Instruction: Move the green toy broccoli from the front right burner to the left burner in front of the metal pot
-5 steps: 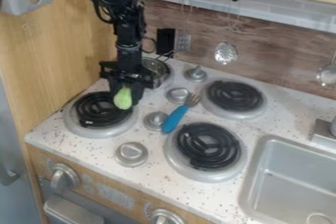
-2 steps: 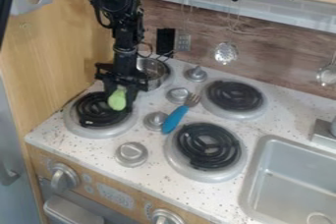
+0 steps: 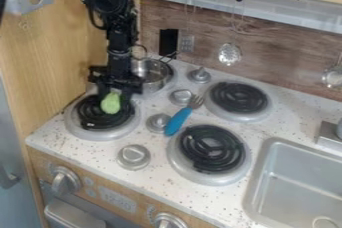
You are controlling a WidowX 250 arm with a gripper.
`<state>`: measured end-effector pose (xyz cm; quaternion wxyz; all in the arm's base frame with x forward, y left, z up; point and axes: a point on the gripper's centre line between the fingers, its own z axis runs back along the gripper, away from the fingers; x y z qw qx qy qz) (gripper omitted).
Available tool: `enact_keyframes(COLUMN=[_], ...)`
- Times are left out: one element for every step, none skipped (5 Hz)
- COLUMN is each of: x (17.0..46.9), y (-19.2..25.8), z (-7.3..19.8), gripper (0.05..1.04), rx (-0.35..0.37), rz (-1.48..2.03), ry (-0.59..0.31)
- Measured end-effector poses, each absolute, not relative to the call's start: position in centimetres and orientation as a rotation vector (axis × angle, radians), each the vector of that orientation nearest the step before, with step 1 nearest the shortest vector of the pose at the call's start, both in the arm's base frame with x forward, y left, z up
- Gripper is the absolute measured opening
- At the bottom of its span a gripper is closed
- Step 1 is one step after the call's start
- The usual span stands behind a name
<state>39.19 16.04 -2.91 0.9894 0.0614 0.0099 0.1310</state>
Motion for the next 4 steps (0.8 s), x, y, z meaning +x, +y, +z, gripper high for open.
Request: enact_keyframes(x=[38.7, 38.1, 37.8, 37.3], y=[16.0, 15.2, 14.7, 13.2], z=[-2.9, -1.9, 0.4, 2.4], gripper=[0.878, 1.019, 1.006, 0.998], rx=[0.103, 0.064, 0.047, 0.03], rz=[0.265, 0.243, 0.198, 0.122], ry=[0.027, 0.023, 0.005, -0.019])
